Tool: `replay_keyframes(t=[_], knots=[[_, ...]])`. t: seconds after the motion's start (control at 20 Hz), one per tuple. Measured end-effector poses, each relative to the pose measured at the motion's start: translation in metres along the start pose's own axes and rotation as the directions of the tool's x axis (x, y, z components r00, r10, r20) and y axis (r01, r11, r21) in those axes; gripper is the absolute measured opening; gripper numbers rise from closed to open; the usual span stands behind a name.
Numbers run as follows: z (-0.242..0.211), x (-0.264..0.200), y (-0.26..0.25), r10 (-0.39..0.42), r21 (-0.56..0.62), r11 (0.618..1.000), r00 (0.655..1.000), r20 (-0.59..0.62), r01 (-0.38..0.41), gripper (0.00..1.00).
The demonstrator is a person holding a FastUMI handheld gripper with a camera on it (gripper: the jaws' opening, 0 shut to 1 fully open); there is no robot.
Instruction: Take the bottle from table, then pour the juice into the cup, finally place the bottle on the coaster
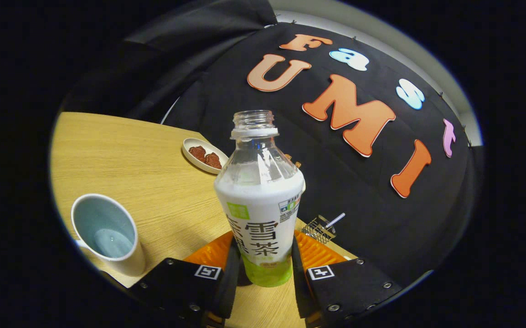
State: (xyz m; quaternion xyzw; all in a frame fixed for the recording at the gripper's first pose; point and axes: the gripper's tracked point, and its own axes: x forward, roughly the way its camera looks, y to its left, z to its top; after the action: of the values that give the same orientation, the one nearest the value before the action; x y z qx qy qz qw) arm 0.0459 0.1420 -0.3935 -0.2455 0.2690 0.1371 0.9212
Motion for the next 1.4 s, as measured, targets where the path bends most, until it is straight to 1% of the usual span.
replay_keyframes(t=[0.2, 0.45, 0.55, 0.8, 1.05, 1.4], knots=[[-0.006, 0.013, 0.003, 0.032, 0.128, 0.991, 0.999, -0.009, -0.03, 0.55], [-0.017, 0.025, 0.011, 0.078, 0.278, 0.958, 0.997, -0.022, -0.069, 0.55], [-0.025, 0.029, 0.01, 0.082, 0.332, 0.941, 0.996, -0.032, -0.067, 0.55], [-0.036, 0.038, 0.012, 0.127, 0.478, 0.873, 0.991, -0.043, -0.091, 0.55], [-0.041, 0.036, 0.01, 0.142, 0.562, 0.822, 0.989, -0.038, -0.097, 0.55], [-0.039, 0.035, 0.011, 0.194, 0.615, 0.777, 0.981, -0.024, -0.139, 0.64]])
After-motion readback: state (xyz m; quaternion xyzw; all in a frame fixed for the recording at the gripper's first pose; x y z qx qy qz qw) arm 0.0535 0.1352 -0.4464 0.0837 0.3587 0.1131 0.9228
